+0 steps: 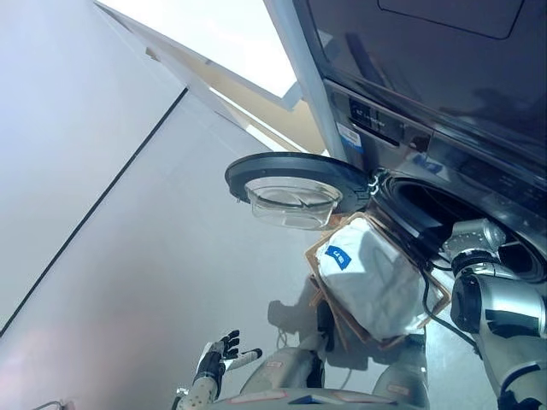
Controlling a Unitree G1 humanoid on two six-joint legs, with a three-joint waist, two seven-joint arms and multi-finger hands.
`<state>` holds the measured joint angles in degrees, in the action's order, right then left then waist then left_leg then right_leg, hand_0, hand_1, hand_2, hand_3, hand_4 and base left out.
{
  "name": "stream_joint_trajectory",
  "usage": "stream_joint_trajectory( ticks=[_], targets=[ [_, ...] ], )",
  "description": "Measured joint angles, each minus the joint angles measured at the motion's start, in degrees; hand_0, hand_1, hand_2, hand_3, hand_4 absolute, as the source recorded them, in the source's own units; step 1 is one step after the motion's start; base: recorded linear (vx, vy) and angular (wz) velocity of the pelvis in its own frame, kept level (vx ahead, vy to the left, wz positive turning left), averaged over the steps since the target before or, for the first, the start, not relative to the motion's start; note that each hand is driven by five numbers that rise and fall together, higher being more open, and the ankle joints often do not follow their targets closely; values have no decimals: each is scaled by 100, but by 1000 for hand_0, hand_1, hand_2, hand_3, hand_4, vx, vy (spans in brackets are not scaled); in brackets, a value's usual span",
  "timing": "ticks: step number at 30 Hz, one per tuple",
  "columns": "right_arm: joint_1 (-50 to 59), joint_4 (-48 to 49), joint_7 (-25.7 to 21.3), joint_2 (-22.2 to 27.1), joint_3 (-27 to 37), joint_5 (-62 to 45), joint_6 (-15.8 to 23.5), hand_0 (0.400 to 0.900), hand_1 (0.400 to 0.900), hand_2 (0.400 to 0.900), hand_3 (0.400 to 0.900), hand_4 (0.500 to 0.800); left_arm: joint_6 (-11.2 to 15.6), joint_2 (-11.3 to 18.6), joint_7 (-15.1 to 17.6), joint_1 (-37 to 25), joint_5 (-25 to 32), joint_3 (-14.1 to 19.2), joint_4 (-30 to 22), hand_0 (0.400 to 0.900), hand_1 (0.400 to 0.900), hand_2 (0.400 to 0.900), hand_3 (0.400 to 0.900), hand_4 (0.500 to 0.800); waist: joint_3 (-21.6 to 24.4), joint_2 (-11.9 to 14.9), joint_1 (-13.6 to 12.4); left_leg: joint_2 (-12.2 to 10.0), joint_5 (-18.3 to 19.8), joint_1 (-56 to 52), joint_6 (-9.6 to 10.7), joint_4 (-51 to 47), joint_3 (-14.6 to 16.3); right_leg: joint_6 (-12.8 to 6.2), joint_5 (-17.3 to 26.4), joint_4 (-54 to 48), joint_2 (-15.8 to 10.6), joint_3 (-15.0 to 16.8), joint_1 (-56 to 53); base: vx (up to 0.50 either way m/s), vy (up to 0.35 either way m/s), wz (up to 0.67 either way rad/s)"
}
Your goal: Put the clothes in the basket into the washing machine.
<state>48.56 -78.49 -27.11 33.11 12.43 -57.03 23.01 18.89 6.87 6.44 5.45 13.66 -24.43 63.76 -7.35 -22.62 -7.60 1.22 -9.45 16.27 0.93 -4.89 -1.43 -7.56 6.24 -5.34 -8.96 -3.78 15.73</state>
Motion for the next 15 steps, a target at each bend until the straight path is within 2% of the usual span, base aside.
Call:
stream_joint_trajectory(
  ticks=[2,3,8,11,15],
  targets=[
    [152,-110,-6,2,-105,38,-88,400,400,400,400,500,5,0,-3,-8,1,-20,-16,900,900,900,900,800,-13,0,-6,6,-7,89,12,-2,12,14,33,0,-17,-4,102,3,-2,2],
    [202,-124,-5,21,-203,48,-139,900,900,900,900,800,6,0,-4,-12,21,-47,-21,900,900,900,900,800,-20,-9,-8,8,-14,146,25,-3,11,19,51,0,-19,-6,160,30,-2,5],
    [475,-129,41,321,-249,229,-322,900,900,900,900,800,-2,-21,-71,-49,106,-79,-114,900,900,900,900,800,-291,-154,-103,18,-29,259,47,-2,2,3,102,25,-26,-7,272,42,10,1],
    [727,-729,67,580,-886,998,-751,900,900,900,900,800,0,-19,-73,-72,110,-76,-146,900,900,900,900,800,-306,-149,-174,31,-47,260,29,0,-64,-17,97,27,-42,-25,264,30,15,2],
    [765,-800,141,659,-1231,1827,-1020,900,900,900,900,800,5,-20,-70,-144,107,-71,-296,900,900,900,900,800,-351,-96,-124,36,-51,254,31,1,-75,-32,85,27,-49,-41,243,3,10,3]
  ],
)
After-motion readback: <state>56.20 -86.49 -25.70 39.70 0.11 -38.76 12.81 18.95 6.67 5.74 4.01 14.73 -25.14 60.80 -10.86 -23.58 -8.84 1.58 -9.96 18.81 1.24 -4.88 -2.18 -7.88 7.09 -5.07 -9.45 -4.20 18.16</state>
